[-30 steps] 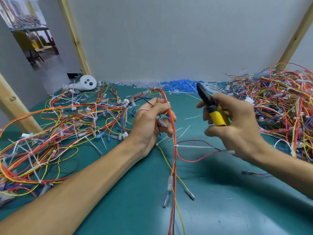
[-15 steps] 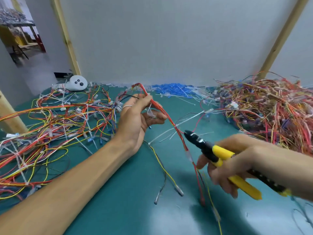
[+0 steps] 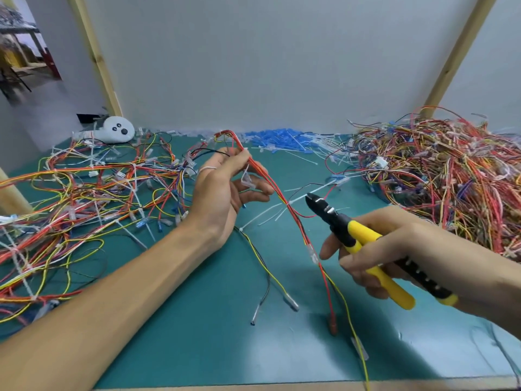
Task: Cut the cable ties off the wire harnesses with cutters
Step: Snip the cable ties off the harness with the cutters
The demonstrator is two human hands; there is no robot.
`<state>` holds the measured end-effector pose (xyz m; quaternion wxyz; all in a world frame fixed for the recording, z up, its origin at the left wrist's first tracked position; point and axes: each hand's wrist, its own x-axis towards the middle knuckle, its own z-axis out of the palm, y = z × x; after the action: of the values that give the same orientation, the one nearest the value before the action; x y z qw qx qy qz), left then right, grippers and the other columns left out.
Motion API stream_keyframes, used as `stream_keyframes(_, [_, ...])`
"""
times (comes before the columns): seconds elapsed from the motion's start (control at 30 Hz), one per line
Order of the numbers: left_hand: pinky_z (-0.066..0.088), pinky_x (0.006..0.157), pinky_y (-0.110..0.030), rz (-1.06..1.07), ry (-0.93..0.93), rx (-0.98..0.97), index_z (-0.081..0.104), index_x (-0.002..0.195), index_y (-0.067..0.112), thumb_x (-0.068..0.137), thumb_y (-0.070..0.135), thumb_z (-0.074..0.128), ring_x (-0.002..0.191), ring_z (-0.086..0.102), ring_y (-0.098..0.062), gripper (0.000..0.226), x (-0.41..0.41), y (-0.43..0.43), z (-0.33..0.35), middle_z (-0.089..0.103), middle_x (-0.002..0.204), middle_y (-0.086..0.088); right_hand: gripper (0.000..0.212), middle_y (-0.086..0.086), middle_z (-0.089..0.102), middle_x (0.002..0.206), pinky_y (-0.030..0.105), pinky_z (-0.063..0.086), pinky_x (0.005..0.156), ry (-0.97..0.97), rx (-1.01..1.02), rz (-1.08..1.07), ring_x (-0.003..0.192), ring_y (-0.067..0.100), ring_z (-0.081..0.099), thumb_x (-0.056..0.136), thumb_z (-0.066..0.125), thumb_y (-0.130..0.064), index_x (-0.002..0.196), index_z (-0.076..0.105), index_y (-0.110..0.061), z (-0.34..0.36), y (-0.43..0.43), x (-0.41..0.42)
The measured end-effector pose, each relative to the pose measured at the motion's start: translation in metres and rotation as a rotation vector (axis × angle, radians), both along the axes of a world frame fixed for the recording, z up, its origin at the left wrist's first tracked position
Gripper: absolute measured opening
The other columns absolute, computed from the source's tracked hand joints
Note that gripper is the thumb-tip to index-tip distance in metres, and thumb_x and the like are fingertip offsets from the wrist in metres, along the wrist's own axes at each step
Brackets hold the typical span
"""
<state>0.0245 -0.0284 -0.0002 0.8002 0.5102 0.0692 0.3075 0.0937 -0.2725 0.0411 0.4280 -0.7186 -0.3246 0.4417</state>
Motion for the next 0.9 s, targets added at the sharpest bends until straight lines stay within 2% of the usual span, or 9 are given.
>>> stream_keyframes(0.1, [0.055,0.047,-0.029,-0.014,0.011,0.007,0.048,0.102,0.010,0.105,0.012,0.054,0.053,0.068,-0.027,0.007,0.000,-0.002,0.000,0.065,0.080,-0.012,0.057,0.020,0.055,0.071,0.039,0.046,0.057,-0.021,0.012,-0.022,0.063,0.030,0.053,0.054,0.091,-0.032,0.103,0.078,-0.007,-0.010,-0.004,0.007])
stream_keyframes(0.27, [0.056,0.048,-0.029,-0.040,0.008,0.012,0.048,0.098,0.010,0.105,0.013,0.054,0.055,0.069,-0.028,0.010,-0.001,-0.005,0.000,0.066,0.081,-0.014,0.067,0.020,0.054,0.071,0.038,0.045,0.057,-0.018,-0.023,0.013,0.064,0.031,0.050,0.055,0.094,-0.047,0.106,0.075,-0.007,-0.013,-0.002,0.003])
stream_keyframes(0.47, [0.055,0.049,-0.029,-0.050,0.001,0.038,0.048,0.096,0.012,0.104,0.014,0.057,0.055,0.068,-0.027,0.012,-0.004,-0.008,0.001,0.068,0.081,-0.014,0.056,0.012,0.048,0.067,0.031,0.040,0.051,0.058,-0.038,0.000,0.053,0.025,0.044,0.057,0.092,-0.030,0.101,0.074,-0.001,-0.012,-0.004,0.003])
stream_keyframes(0.6, [0.056,0.050,-0.029,-0.068,0.002,0.046,0.049,0.099,0.010,0.103,0.013,0.058,0.057,0.068,-0.026,0.010,-0.006,-0.009,0.001,0.069,0.083,-0.013,0.045,0.016,0.047,0.068,0.033,0.041,0.051,0.036,-0.026,-0.020,0.054,0.025,0.045,0.063,0.085,-0.021,0.101,0.074,0.000,-0.008,-0.004,0.000])
stream_keyframes(0.67, [0.056,0.050,-0.030,-0.142,0.014,0.045,0.050,0.106,0.009,0.101,0.013,0.060,0.060,0.069,-0.027,0.011,-0.007,-0.009,0.001,0.067,0.089,-0.013,0.040,0.018,0.046,0.069,0.032,0.039,0.049,0.006,0.012,-0.064,0.053,0.025,0.042,0.061,0.081,-0.015,0.097,0.075,0.000,-0.007,-0.004,-0.003])
stream_keyframes(0.8, [0.057,0.054,-0.033,-0.457,0.119,0.135,0.057,0.122,0.006,0.092,0.014,0.065,0.074,0.070,-0.029,0.032,-0.011,-0.016,-0.003,0.066,0.098,-0.012,0.028,0.019,0.044,0.068,0.031,0.032,0.047,-0.126,0.103,-0.136,0.053,0.025,0.038,0.059,0.074,-0.008,0.086,0.074,-0.004,-0.002,-0.002,-0.015])
stream_keyframes(0.9, [0.058,0.061,-0.031,-0.585,0.100,0.147,0.066,0.124,0.010,0.092,0.013,0.069,0.084,0.068,-0.024,0.033,-0.012,-0.023,-0.008,0.066,0.103,-0.007,0.030,0.018,0.044,0.067,0.031,0.030,0.048,-0.147,0.113,-0.157,0.052,0.024,0.037,0.058,0.072,-0.007,0.087,0.072,-0.001,0.001,-0.001,-0.017])
